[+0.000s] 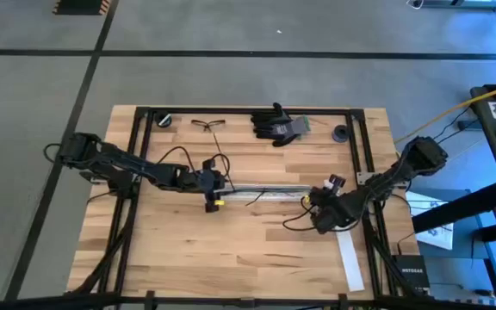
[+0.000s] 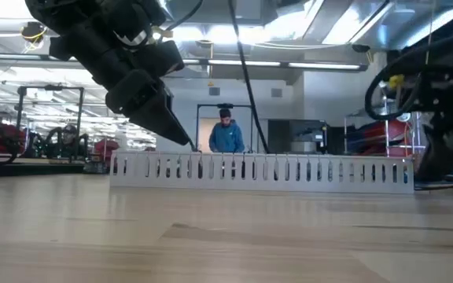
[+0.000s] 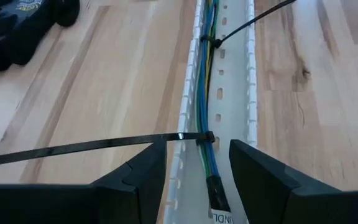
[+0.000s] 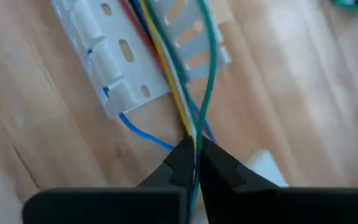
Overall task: Ziptie cables
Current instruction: Put the wrapped cables into the white cable duct, then close the white cable duct
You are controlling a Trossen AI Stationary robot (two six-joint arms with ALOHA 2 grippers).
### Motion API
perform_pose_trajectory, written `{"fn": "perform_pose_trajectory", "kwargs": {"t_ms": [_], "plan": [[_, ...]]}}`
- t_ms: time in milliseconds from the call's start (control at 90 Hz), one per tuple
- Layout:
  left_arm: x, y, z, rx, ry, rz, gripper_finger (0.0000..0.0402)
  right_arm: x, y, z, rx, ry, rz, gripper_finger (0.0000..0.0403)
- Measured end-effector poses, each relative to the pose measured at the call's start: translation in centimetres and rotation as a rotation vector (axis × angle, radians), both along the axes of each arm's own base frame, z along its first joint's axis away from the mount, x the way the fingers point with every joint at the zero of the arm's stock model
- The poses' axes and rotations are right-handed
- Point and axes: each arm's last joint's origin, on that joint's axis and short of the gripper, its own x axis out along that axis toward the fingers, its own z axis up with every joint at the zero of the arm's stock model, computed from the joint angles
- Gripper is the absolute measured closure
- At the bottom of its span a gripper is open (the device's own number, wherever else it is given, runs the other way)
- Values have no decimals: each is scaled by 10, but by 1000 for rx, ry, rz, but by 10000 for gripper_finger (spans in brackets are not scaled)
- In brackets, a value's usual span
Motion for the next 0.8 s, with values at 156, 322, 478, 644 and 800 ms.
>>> {"fn": "perform_pose_trajectory", "kwargs": {"t_ms": [156,322,478,644,800], "plan": [[0,0,0,-11,-3,10,242,1,1,-2,36,4,6,379],[0,2,0,-47,-14,47,240,5,5,4,59,-14,-18,319],[0,9,0,-94,-27,103,207,1,2,21,24,34,-22,243],[3,16,4,-126,-28,132,167,-18,-11,51,4,-4,-50,192],[12,16,17,-113,-65,116,157,-26,-21,73,73,-169,-103,183]]}}
